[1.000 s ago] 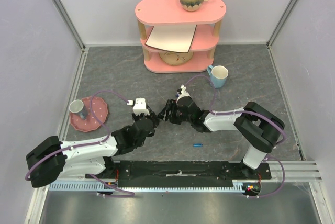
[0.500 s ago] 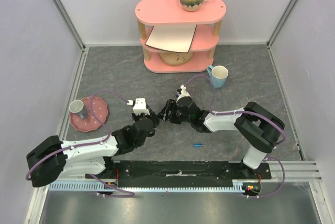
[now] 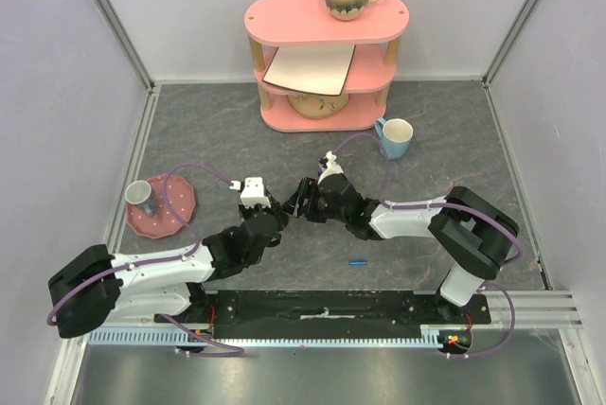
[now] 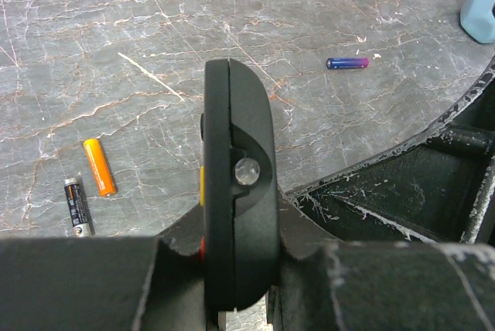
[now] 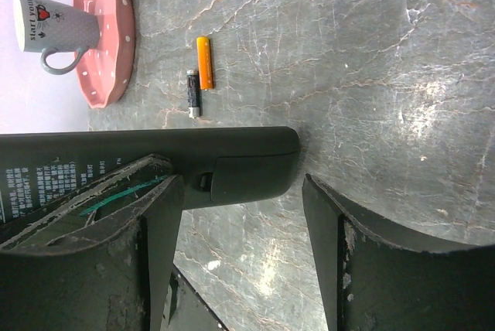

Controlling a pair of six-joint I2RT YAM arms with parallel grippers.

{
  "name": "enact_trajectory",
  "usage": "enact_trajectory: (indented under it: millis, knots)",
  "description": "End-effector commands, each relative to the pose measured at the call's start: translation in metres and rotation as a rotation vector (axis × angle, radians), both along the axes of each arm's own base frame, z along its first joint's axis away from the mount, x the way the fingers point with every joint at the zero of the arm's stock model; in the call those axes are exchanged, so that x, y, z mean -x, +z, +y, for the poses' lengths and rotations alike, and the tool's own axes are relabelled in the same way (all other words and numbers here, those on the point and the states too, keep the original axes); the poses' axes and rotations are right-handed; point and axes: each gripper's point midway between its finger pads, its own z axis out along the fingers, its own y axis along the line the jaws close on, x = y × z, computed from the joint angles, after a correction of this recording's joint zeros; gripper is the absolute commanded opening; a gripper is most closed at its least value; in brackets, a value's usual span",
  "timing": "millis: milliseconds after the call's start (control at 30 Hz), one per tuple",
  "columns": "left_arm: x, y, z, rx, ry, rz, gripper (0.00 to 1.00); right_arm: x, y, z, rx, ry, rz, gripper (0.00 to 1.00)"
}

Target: Load the batteries into the remote control

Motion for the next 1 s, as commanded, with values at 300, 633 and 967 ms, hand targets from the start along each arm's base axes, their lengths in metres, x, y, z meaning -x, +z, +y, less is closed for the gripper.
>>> enact_trajectory:
  millis: [300,633,967]
  knots:
    - [0.006,-0.014,0.003,-0.025,0.002,0.043,0.02,0.001,0.007,0.011,-0.023,0.016,-0.021,0.70]
    - [0.007,-0.012,0.003,-0.022,0.002,0.040,0.02,0.006,-0.006,0.004,-0.003,0.008,-0.003,0.69]
    - [0.008,-0.013,0.002,-0.021,-0.004,0.044,0.02,0.006,-0.012,0.003,0.003,0.005,-0.001,0.69]
